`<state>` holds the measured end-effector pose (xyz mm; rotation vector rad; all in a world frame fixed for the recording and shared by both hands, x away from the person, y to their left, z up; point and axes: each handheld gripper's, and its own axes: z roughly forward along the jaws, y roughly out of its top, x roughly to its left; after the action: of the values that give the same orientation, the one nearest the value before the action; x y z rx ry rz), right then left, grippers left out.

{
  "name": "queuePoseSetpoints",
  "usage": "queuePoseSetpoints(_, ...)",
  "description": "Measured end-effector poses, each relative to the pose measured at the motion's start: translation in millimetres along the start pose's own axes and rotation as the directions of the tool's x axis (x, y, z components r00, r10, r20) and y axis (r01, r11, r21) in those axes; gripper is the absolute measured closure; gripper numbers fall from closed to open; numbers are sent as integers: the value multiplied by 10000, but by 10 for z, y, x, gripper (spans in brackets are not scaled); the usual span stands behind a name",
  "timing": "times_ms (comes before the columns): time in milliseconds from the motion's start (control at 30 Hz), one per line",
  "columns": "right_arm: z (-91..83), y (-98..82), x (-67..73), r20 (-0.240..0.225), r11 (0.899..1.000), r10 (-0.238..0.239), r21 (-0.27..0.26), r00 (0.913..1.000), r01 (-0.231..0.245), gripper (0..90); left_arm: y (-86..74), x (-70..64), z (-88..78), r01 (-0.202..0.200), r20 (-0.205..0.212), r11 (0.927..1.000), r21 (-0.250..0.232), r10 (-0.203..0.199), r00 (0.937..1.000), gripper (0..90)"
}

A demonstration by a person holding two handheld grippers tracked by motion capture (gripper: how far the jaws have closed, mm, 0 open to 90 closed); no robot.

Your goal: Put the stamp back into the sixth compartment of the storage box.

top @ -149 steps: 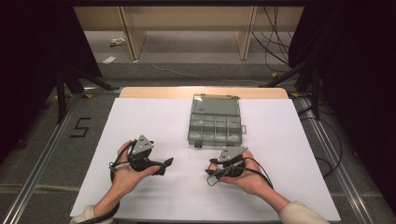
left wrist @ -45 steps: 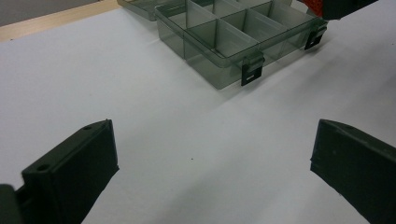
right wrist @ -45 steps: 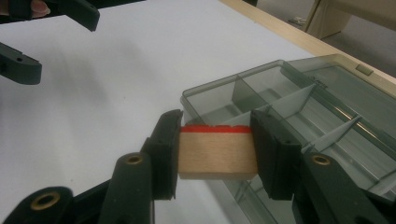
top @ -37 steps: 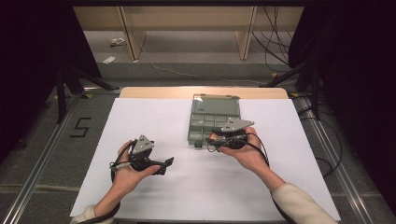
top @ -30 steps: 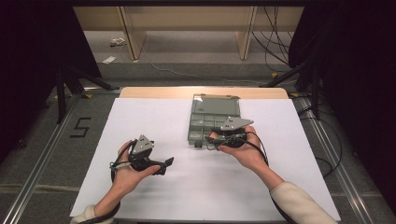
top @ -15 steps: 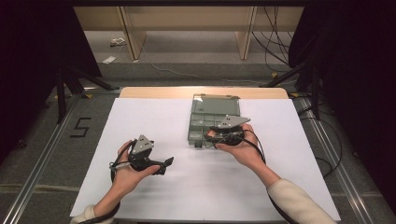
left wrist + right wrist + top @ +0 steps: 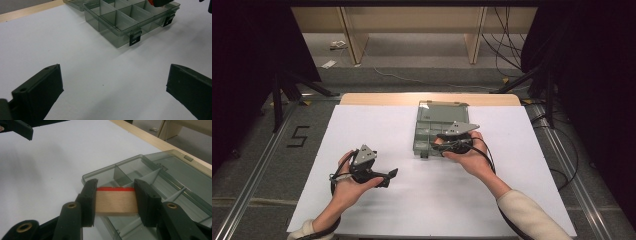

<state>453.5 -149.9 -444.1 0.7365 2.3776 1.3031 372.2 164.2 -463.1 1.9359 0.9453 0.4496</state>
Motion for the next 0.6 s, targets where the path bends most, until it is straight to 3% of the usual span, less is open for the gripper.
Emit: queuePoseSetpoints(600, 92, 16, -44, 120, 9999, 56, 117, 9999, -57, 561, -1, 2, -2, 12, -11, 10000, -10, -12, 10000, 0)
